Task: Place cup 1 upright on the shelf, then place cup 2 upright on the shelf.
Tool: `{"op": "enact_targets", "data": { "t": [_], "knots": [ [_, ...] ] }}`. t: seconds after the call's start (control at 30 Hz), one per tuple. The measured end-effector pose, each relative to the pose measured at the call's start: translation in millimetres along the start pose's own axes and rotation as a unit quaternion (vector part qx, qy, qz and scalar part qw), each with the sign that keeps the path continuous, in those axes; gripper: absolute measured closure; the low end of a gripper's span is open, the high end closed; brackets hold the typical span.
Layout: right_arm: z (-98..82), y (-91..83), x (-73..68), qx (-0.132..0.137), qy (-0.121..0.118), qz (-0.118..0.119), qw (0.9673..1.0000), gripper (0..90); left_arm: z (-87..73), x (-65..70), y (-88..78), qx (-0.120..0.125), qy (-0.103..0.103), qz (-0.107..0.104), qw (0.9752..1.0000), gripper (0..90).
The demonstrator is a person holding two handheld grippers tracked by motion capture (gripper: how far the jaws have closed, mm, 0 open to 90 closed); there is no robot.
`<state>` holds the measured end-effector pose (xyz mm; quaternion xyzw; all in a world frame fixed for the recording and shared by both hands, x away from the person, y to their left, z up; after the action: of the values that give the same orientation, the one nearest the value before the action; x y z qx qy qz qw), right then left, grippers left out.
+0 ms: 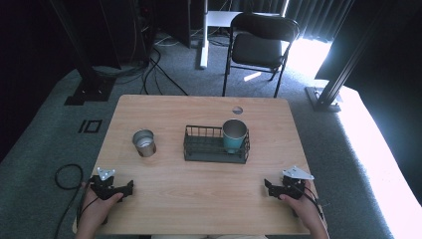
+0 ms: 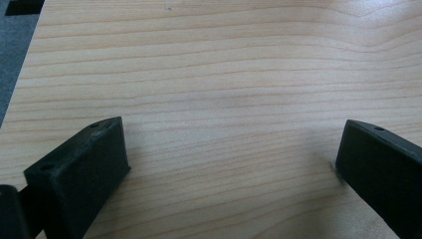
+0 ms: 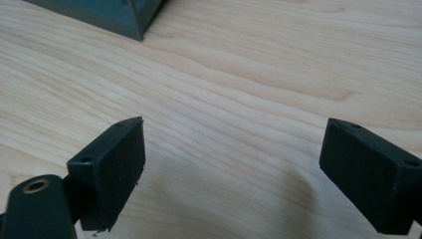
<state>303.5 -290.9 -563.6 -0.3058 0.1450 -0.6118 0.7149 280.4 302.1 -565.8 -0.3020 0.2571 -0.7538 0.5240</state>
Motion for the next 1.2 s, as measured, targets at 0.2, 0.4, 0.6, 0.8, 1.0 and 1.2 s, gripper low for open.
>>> {"op": "enact_targets", "data": {
  "t": [0.2,0.4,0.6,0.8,1.0,1.2],
  "knots": [
    [-1.1,3.0,0.8,-0.029,-0.012,0.005,0.9995,10.6,0.0,0.0,0.0,0.000,0.000,0.000,1.0000,0.6],
    [-0.6,4.0,0.7,-0.034,-0.012,0.007,0.9993,10.6,0.0,0.1,-0.1,0.000,0.000,0.000,1.0000,0.7],
    [-0.6,4.1,0.8,-0.034,-0.012,0.007,0.9993,10.6,-3.6,0.6,-3.6,-0.006,0.024,-0.023,0.9994,0.8],
    [-0.6,4.1,0.7,-0.034,-0.012,0.007,0.9993,10.6,-5.7,0.6,-5.5,-0.010,0.034,-0.033,0.9988,0.7],
    [-0.6,4.1,0.8,-0.034,-0.012,0.007,0.9993,10.6,-6.6,0.6,-6.6,-0.014,0.051,-0.049,0.9974,0.8],
    [-0.5,4.1,0.7,-0.034,-0.012,0.007,0.9993,10.6,-0.8,4.8,-9.7,0.008,0.056,-0.073,0.9958,0.8]
  ]
}}
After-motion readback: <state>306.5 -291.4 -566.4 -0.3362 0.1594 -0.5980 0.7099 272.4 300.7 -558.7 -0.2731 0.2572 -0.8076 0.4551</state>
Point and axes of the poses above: each handheld gripper's, and its own axes: y roughly forward along the jaws, z roughly out of its top, x roughly to its right, the point moved 1 cm from there along y, roughly forward along the jaws, and after that the axes turned 15 degrees about -z, right-handed, at the moved point
